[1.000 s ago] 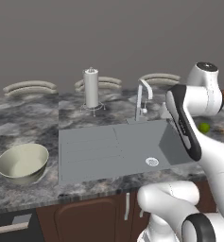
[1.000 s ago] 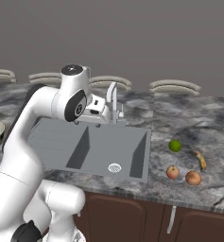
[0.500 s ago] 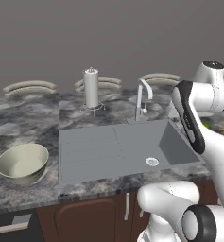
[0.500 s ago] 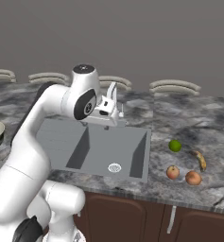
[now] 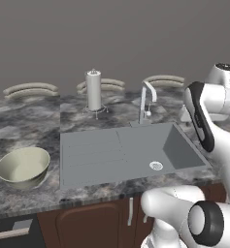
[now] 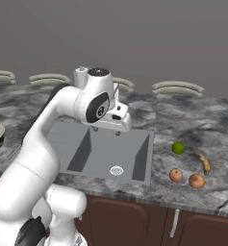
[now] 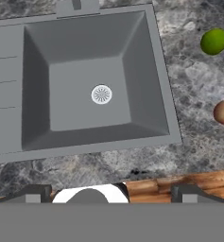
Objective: There is a mixed pile of frozen fruits and vegetables on the counter. Locate all the frozen vegetables and place the items in a bowl on the counter. Take all the frozen fruits and defrost them in a running sink.
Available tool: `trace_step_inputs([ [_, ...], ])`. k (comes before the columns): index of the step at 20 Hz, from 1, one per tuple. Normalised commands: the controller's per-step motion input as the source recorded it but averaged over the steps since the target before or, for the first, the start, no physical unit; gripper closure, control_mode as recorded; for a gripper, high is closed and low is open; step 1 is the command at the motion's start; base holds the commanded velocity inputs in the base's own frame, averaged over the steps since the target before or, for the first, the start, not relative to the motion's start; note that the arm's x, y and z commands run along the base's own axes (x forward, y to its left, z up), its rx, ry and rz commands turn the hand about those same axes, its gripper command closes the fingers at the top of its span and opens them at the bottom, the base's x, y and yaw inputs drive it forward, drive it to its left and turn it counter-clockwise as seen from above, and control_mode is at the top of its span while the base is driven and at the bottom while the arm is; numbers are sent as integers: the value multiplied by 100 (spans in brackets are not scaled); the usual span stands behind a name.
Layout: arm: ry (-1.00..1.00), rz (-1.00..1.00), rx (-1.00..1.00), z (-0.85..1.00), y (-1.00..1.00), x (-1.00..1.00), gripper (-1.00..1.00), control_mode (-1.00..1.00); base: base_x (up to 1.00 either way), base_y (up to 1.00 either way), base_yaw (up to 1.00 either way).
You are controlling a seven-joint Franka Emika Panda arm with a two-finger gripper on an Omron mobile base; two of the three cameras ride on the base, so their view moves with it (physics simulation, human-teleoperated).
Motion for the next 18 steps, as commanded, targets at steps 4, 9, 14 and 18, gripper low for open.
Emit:
trace_step_inputs([
  [4,2,-1,0,-14,-29,0,-100,-100,0,0,0],
  [9,2,-2,0,-9,-27,0,-100,-100,0,0,0],
  [14,1,-2,0,-7,-25,0,-100,-100,0,0,0],
  [18,0,-1,0,-9,-23,0,-100,-100,0,0,0],
])
